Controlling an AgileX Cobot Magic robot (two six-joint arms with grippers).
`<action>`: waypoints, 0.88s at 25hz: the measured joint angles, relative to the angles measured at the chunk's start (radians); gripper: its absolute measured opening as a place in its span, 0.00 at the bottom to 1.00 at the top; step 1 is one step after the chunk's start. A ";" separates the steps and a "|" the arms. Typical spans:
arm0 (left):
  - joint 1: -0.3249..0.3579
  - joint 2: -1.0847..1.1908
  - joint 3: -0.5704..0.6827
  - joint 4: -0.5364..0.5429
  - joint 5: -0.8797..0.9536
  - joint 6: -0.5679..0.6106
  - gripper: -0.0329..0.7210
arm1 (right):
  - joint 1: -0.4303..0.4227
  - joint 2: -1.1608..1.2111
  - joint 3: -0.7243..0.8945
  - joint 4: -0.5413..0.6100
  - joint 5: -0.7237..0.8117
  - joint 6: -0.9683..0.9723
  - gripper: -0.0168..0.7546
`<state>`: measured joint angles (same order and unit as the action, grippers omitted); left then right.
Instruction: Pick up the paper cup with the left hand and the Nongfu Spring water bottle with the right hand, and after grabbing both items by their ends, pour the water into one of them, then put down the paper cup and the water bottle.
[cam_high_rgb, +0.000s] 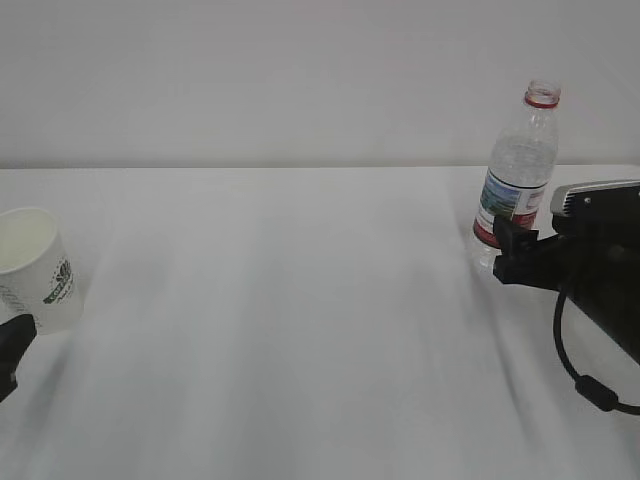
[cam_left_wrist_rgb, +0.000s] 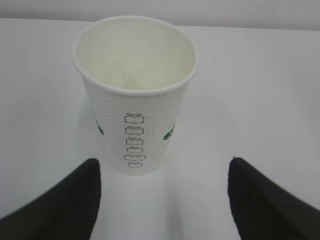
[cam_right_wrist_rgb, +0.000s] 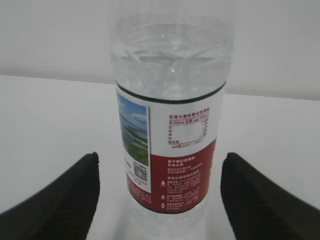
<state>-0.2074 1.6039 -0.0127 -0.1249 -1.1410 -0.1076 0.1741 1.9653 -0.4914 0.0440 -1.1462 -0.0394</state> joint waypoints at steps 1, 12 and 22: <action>0.000 0.005 0.000 -0.004 0.000 0.000 0.81 | 0.000 0.008 -0.003 0.000 0.000 0.000 0.76; 0.000 0.010 0.000 -0.027 -0.001 0.000 0.81 | 0.000 0.066 -0.079 0.000 0.000 0.000 0.76; 0.000 0.010 0.000 -0.029 -0.003 0.000 0.81 | 0.000 0.124 -0.144 0.009 0.000 0.000 0.76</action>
<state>-0.2074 1.6140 -0.0127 -0.1537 -1.1439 -0.1076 0.1741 2.0894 -0.6350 0.0527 -1.1462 -0.0394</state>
